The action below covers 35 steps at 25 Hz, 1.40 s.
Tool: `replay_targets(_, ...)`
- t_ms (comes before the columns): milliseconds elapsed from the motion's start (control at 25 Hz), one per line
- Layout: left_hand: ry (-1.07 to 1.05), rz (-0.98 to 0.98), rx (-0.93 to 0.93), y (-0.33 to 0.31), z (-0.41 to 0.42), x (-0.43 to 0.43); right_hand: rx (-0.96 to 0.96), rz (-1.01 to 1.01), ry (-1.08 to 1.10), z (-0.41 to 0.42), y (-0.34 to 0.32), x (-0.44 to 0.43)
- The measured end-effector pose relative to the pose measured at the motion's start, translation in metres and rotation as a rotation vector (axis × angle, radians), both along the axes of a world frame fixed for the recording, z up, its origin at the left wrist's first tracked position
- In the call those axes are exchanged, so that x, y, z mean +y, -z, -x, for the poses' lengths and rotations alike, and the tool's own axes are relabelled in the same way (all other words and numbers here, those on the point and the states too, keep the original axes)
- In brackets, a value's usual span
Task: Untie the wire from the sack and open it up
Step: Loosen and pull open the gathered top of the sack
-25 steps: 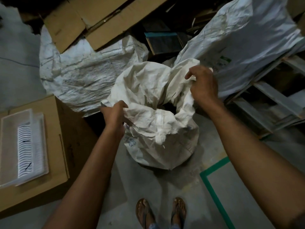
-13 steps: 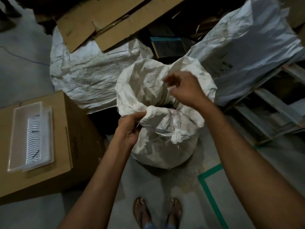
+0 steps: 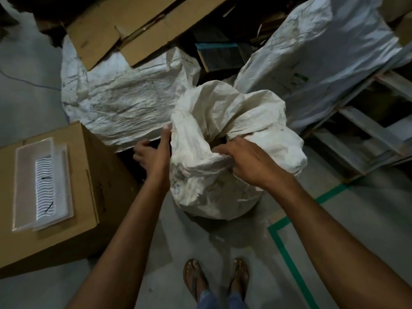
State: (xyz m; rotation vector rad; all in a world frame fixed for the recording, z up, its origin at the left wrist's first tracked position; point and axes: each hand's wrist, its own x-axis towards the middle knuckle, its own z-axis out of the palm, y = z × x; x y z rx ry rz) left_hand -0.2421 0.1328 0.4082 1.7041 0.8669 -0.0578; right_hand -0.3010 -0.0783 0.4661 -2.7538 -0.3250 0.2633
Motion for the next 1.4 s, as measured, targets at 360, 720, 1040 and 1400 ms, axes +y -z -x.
replay_targets(360,1.021,-0.577,0.195,0.019,-0.025,-0.031,0.06,0.027,-0.238,0.017,-0.009,0.028)
replay_targets(720,-0.16,0.615,0.067,-0.004,-0.041,0.044,-0.099,0.033,0.12,0.007,0.009,-0.002)
replay_targets(1040,-0.323,0.669,0.024,-0.026,-0.005,0.064,-0.135,-0.092,-0.023,0.03,0.019,0.005)
replay_targets(1400,-0.347,0.973,0.053,-0.025,0.023,0.055,-0.13,0.014,0.026,0.06,0.069,0.031)
